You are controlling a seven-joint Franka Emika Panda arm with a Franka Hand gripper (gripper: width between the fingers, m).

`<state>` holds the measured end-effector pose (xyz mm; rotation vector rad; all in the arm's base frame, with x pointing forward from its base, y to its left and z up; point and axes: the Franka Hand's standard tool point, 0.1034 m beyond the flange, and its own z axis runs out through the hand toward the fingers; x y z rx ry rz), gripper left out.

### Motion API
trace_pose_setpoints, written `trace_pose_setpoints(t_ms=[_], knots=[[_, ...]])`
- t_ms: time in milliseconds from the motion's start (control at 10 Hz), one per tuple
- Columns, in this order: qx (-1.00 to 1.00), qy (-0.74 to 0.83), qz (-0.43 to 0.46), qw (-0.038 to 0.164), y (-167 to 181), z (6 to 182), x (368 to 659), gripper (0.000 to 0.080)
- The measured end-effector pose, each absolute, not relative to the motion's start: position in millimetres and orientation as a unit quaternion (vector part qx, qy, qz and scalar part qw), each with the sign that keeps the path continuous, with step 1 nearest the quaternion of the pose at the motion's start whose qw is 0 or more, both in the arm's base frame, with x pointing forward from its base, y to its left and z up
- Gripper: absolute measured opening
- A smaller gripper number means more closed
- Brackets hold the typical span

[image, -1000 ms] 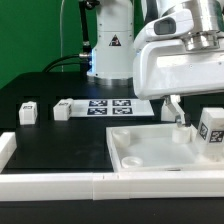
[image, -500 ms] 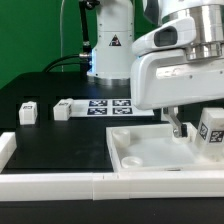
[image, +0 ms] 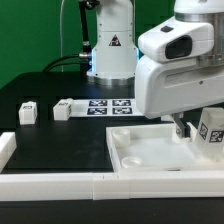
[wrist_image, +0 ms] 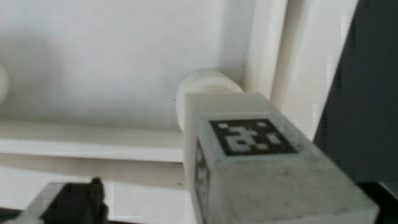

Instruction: Assemble one leg

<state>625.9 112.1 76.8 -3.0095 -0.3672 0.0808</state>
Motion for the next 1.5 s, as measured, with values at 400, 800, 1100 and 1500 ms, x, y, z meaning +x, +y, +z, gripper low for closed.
trace_pose_setpoints(t_ms=[400,800,1100,1500], knots=[[-0.991,-0.121,0.026,0.054,112.1,76.8,626.0,0.0289],[-0.993,-0.104,0.027,0.054,112.1,76.8,625.9,0.0289],[-0.991,0.118,0.037,0.057,112.1,75.7,625.8,0.0289],[-0.923,0.38,0.038,0.04,112.4,75.7,627.2,0.0291]])
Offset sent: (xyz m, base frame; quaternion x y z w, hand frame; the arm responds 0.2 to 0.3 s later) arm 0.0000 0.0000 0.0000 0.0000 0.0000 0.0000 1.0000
